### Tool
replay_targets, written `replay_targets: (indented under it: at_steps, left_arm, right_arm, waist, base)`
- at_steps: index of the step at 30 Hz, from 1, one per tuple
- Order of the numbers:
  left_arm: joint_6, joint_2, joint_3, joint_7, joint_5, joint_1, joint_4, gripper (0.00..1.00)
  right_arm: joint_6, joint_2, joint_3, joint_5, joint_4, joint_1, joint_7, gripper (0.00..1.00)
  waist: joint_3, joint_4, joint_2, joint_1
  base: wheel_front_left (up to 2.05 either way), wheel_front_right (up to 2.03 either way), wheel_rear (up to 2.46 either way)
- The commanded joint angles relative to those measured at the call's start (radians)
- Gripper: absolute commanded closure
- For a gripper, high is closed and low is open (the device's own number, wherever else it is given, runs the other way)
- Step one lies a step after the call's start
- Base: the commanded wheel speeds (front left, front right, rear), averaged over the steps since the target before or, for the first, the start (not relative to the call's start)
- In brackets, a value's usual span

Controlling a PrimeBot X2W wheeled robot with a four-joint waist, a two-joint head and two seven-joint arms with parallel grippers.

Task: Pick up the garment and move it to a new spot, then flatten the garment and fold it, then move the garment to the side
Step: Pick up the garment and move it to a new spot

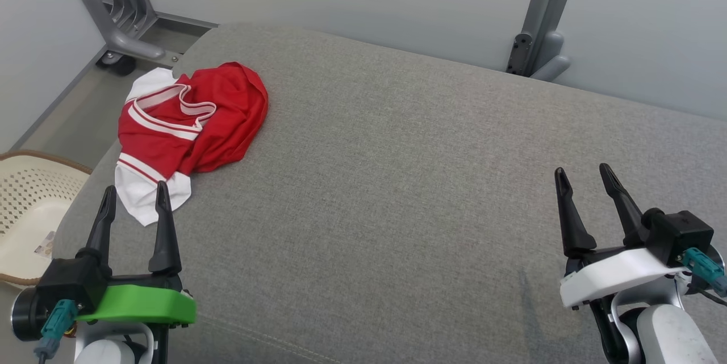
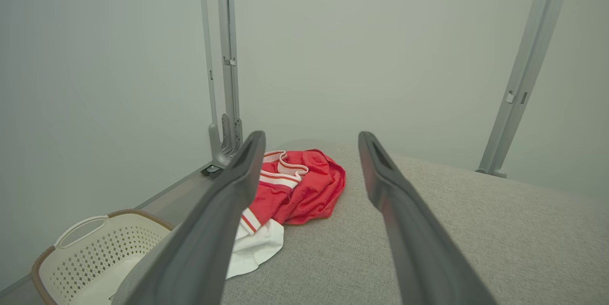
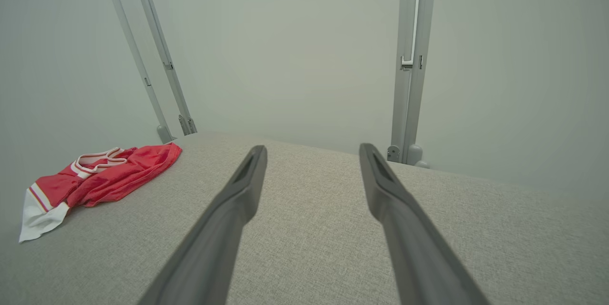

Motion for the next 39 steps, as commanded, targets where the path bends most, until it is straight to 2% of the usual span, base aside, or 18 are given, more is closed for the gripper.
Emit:
replay_targets:
  at_steps: [1, 11, 14, 19, 23, 30, 34, 39]
  left_arm:
    - [-0.005, -0.001, -0.002, -0.004, -0.01, -0.007, 0.003, 0.0]
    - [-0.008, -0.018, -0.004, -0.009, -0.001, -0.067, 0.011, 0.0]
    - [-0.003, -0.023, 0.007, -0.009, 0.005, -0.126, 0.006, 0.0]
    - [-0.035, -0.023, 0.004, -0.01, 0.015, -0.297, 0.053, 0.0]
    - [-0.077, -0.029, -0.005, 0.015, -0.016, -0.452, 0.209, 0.0]
    - [-0.173, -0.035, -0.019, 0.041, -0.069, -0.644, 0.606, 0.0]
    - [-0.209, -0.036, -0.028, 0.058, -0.103, -0.722, 0.844, 0.0]
    - [-0.224, -0.019, -0.03, 0.077, -0.141, -0.772, 1.003, 0.0]
  right_arm:
    - [-0.001, -0.004, -0.004, 0.004, 0.003, -0.007, -0.006, 0.0]
    - [-0.001, -0.013, -0.011, -0.003, -0.014, -0.022, 0.008, 0.0]
    - [-0.001, -0.023, -0.003, -0.01, -0.034, -0.04, 0.023, 0.0]
    - [-0.001, -0.047, 0.004, -0.021, -0.09, -0.086, 0.059, 0.0]
    - [-0.001, -0.07, 0.025, -0.026, -0.126, -0.129, 0.083, 0.0]
    - [-0.001, -0.085, 0.055, -0.02, -0.146, -0.189, 0.09, 0.0]
    - [-0.001, -0.091, 0.067, -0.018, -0.149, -0.219, 0.085, 0.0]
    - [-0.001, -0.095, 0.073, -0.014, -0.151, -0.241, 0.079, 0.0]
  waist:
    - [0.004, 0.009, 0.0, 0.0]
    - [0.044, 0.022, 0.0, 0.0]
    - [0.089, 0.011, 0.0, 0.0]
    - [0.207, -0.023, 0.0, 0.0]
    - [0.307, -0.067, 0.0, 0.0]
    - [0.428, -0.149, 0.0, 0.0]
    - [0.484, -0.19, 0.0, 0.0]
    - [0.521, -0.22, 0.0, 0.0]
  base:
    - [0.0, 0.0, 0.0]
    - [0.0, 0.0, 0.0]
    - [0.0, 0.0, 0.0]
    - [0.0, 0.0, 0.0]
    - [0.0, 0.0, 0.0]
    - [0.0, 0.0, 0.0]
    - [0.0, 0.0, 0.0]
    - [0.0, 0.0, 0.0]
